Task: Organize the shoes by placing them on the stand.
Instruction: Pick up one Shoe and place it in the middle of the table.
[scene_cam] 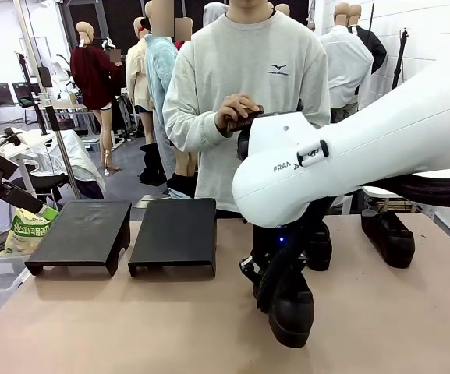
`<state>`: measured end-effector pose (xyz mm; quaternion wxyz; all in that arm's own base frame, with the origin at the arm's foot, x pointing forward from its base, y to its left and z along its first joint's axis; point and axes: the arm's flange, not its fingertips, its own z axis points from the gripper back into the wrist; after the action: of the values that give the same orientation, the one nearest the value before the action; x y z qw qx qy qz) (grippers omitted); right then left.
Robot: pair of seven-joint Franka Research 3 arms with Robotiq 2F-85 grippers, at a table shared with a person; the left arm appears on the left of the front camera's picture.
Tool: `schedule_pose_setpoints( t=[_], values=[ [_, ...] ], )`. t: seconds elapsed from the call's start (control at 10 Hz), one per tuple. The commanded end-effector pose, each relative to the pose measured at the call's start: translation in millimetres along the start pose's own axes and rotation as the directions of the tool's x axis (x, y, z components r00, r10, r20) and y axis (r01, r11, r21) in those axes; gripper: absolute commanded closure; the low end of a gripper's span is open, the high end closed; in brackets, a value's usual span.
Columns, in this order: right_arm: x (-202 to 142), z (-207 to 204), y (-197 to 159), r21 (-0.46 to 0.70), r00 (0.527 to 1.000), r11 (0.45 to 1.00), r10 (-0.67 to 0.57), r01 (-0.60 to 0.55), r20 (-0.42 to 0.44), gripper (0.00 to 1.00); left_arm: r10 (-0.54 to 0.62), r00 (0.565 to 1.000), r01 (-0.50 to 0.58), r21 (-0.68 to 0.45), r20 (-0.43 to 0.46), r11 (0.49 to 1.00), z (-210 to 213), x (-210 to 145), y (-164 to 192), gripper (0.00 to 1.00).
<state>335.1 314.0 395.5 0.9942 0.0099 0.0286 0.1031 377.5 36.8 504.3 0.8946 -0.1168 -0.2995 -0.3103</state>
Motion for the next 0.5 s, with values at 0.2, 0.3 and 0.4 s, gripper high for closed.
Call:
schedule_pose_setpoints(
  t=[0.2,0.3,0.4],
  values=[
    [6.4,-19.2,22.1,0.051,0.999,0.998,-0.036,0.035,0.011,1.00,-0.010,1.000,0.010,-0.015,0.014,1.000,-0.2,-2.9,3.4,0.00],
    [8.5,-27.4,23.5,0.046,0.999,0.999,-0.024,0.026,-0.031,1.00,-0.010,1.000,0.010,-0.015,0.014,1.000,-0.2,-2.9,3.4,0.00],
    [9.3,-32.0,24.5,0.050,0.998,0.998,-0.024,0.027,-0.062,1.00,-0.010,1.000,0.010,-0.015,0.014,1.000,-0.2,-2.9,3.4,0.00]
  ],
)
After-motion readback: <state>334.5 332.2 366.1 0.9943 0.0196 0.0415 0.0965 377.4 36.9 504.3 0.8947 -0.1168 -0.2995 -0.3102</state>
